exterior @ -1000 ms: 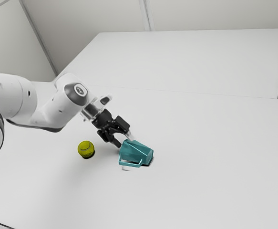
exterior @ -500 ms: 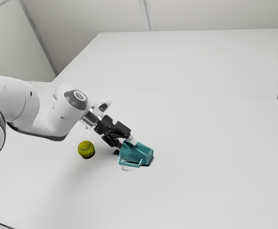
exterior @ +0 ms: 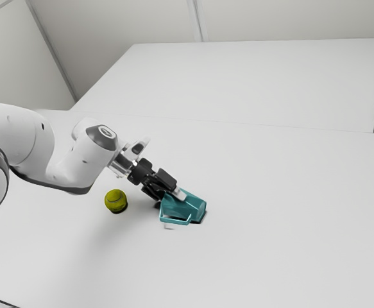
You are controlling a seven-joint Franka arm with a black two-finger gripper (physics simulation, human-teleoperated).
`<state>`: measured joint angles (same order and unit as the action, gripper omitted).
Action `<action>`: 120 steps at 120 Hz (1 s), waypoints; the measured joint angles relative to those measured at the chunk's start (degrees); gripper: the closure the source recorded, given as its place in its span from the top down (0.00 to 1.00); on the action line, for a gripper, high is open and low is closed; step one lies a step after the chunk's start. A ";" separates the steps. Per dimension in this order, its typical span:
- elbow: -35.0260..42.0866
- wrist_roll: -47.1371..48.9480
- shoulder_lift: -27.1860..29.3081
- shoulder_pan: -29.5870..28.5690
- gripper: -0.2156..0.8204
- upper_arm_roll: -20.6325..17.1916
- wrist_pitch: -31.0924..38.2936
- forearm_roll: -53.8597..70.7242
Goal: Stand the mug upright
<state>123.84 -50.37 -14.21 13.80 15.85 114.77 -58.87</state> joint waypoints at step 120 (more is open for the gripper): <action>-0.74 -3.41 2.25 1.06 0.07 -0.44 -0.65 -2.81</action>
<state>123.10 -53.78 -11.96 14.86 15.41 114.12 -61.68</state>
